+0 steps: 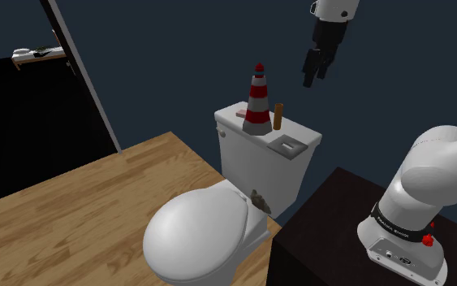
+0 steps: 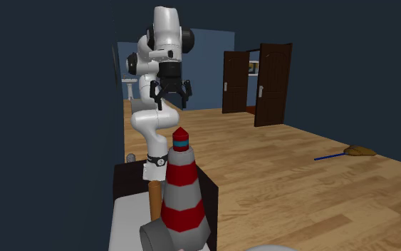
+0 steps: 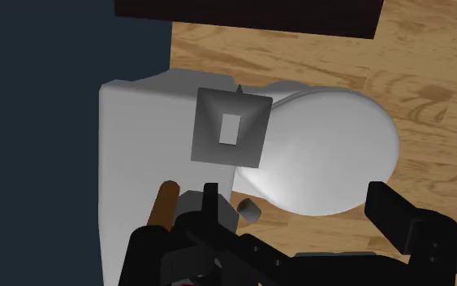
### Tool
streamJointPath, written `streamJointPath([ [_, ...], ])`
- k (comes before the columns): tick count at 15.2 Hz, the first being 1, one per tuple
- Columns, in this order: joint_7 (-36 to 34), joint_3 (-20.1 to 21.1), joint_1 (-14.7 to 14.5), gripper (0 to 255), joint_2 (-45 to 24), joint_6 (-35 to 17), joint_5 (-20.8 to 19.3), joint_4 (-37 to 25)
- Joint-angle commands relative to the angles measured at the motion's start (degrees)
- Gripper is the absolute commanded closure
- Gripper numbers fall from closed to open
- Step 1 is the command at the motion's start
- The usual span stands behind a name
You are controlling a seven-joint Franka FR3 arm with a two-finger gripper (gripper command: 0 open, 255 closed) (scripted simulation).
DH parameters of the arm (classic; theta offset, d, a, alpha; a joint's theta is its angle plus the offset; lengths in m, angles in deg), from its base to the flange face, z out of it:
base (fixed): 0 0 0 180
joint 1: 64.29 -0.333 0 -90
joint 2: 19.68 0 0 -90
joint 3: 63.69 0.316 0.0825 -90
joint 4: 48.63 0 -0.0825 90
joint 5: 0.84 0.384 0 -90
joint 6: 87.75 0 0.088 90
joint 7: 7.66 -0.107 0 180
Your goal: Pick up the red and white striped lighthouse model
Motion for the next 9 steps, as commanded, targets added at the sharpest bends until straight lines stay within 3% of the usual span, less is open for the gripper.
streamJointPath([
  [1,0.00,0.00,0.00,0,0.00,0.00,0.00,0.00],
  [9,8.06,-5.96,-1.22,0,-13.21,-12.40,1.64,-6.94],
])
